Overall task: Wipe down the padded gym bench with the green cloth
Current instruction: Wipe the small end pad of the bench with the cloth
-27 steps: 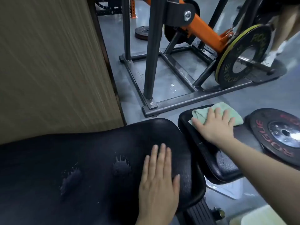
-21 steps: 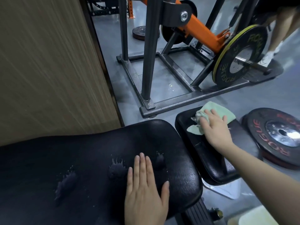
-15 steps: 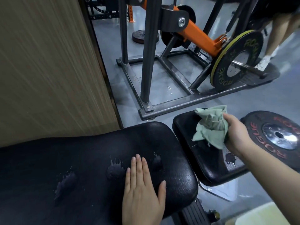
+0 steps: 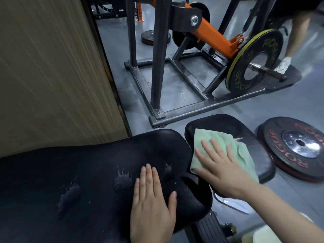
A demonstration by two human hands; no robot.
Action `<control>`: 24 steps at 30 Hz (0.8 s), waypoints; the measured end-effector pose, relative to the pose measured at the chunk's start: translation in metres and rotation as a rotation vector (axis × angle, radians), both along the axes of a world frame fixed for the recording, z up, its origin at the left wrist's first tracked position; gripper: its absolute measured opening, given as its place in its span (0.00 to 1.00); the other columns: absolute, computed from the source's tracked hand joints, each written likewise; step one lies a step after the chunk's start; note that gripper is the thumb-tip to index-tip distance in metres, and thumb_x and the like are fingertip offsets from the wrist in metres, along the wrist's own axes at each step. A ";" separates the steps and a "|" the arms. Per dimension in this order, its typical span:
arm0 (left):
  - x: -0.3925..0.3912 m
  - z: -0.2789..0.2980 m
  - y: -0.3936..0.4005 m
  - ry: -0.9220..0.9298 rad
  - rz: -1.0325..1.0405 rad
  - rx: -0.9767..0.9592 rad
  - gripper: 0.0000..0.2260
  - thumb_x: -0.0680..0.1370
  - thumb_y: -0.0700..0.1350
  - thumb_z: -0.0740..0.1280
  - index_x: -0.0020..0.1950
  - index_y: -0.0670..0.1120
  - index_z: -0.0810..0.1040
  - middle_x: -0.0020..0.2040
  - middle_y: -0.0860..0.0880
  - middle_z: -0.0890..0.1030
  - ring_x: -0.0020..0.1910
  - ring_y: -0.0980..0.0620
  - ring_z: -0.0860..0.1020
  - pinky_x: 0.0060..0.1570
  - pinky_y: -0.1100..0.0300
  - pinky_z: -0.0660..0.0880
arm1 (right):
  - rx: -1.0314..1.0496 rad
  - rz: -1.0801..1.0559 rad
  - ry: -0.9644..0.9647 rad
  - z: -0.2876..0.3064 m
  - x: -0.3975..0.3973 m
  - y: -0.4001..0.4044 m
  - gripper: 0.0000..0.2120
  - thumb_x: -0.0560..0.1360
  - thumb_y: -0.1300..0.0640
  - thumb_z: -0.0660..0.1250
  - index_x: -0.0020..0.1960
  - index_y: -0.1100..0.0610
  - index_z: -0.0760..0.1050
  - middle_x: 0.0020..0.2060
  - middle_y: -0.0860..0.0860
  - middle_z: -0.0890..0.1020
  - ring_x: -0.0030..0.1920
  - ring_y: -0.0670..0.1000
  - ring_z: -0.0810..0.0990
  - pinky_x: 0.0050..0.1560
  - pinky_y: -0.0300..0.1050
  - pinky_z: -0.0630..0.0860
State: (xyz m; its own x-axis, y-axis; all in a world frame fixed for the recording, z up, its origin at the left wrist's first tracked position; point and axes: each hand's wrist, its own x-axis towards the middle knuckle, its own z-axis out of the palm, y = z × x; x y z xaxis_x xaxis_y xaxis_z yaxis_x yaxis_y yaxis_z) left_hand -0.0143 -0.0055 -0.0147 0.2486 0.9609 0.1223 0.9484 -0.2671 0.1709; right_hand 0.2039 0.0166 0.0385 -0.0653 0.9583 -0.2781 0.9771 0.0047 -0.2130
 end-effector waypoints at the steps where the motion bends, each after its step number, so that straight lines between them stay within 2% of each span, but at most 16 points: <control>1: 0.000 0.000 0.000 0.004 0.002 0.005 0.34 0.81 0.60 0.41 0.72 0.35 0.65 0.73 0.39 0.64 0.73 0.44 0.62 0.68 0.48 0.58 | 0.006 -0.051 0.034 -0.001 0.001 0.004 0.57 0.54 0.22 0.17 0.77 0.42 0.46 0.75 0.42 0.36 0.74 0.46 0.29 0.70 0.49 0.28; 3: 0.000 -0.001 -0.001 0.013 -0.003 0.001 0.34 0.81 0.60 0.41 0.72 0.35 0.64 0.74 0.39 0.64 0.74 0.44 0.61 0.69 0.48 0.57 | 0.076 -0.165 -0.007 0.000 0.002 0.017 0.55 0.56 0.23 0.20 0.77 0.41 0.47 0.78 0.46 0.41 0.76 0.49 0.34 0.72 0.51 0.34; 6: -0.001 -0.001 -0.001 0.014 -0.001 -0.001 0.34 0.81 0.60 0.41 0.72 0.35 0.64 0.74 0.39 0.63 0.74 0.44 0.62 0.69 0.48 0.57 | 0.194 -0.276 -0.144 -0.013 -0.009 0.032 0.44 0.65 0.30 0.28 0.78 0.43 0.46 0.78 0.49 0.43 0.76 0.56 0.35 0.73 0.58 0.35; 9: 0.000 0.000 -0.001 0.010 -0.002 0.000 0.34 0.81 0.60 0.41 0.72 0.35 0.64 0.74 0.39 0.64 0.74 0.44 0.62 0.69 0.48 0.57 | 0.241 -0.247 -0.132 -0.026 -0.009 0.028 0.39 0.70 0.32 0.36 0.78 0.46 0.52 0.78 0.50 0.51 0.77 0.56 0.39 0.73 0.58 0.37; 12: -0.001 -0.002 0.000 -0.001 -0.006 0.016 0.34 0.81 0.60 0.41 0.72 0.34 0.64 0.73 0.38 0.64 0.73 0.44 0.62 0.69 0.48 0.57 | 0.281 -0.118 -0.070 -0.026 0.016 0.014 0.36 0.72 0.30 0.43 0.76 0.44 0.59 0.77 0.48 0.57 0.77 0.53 0.43 0.74 0.55 0.40; 14: 0.000 -0.003 0.001 -0.004 -0.006 0.022 0.34 0.81 0.60 0.41 0.71 0.34 0.65 0.73 0.38 0.65 0.73 0.43 0.62 0.68 0.48 0.57 | 0.277 -0.082 -0.050 -0.023 0.034 0.009 0.36 0.72 0.27 0.41 0.75 0.41 0.57 0.77 0.46 0.56 0.77 0.50 0.42 0.74 0.52 0.38; 16: 0.001 -0.003 0.001 -0.008 -0.005 0.028 0.34 0.81 0.60 0.41 0.71 0.34 0.66 0.73 0.37 0.65 0.73 0.43 0.62 0.68 0.47 0.58 | 0.257 -0.138 -0.066 -0.020 0.040 0.014 0.37 0.70 0.26 0.38 0.75 0.38 0.52 0.77 0.44 0.52 0.77 0.49 0.39 0.74 0.51 0.36; 20: 0.001 -0.004 0.001 -0.007 -0.004 0.040 0.35 0.81 0.60 0.41 0.71 0.34 0.66 0.73 0.38 0.66 0.72 0.43 0.63 0.68 0.47 0.58 | 0.273 -0.247 -0.099 -0.021 0.016 0.041 0.40 0.67 0.30 0.36 0.77 0.41 0.49 0.78 0.46 0.48 0.77 0.51 0.37 0.73 0.53 0.34; 24: 0.000 -0.003 0.002 -0.015 -0.009 0.030 0.35 0.81 0.60 0.41 0.70 0.34 0.67 0.72 0.37 0.66 0.72 0.43 0.62 0.71 0.50 0.54 | 0.277 -0.047 -0.040 -0.028 0.023 0.016 0.35 0.72 0.31 0.43 0.77 0.43 0.55 0.77 0.45 0.52 0.76 0.48 0.38 0.73 0.49 0.34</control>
State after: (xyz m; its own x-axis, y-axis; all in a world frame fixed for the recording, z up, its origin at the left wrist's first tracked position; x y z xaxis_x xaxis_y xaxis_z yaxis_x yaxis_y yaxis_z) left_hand -0.0146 -0.0032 -0.0177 0.2553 0.9545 0.1542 0.9434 -0.2808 0.1766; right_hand 0.2265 0.0324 0.0108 -0.0130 0.9999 -0.0064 0.9851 0.0117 -0.1715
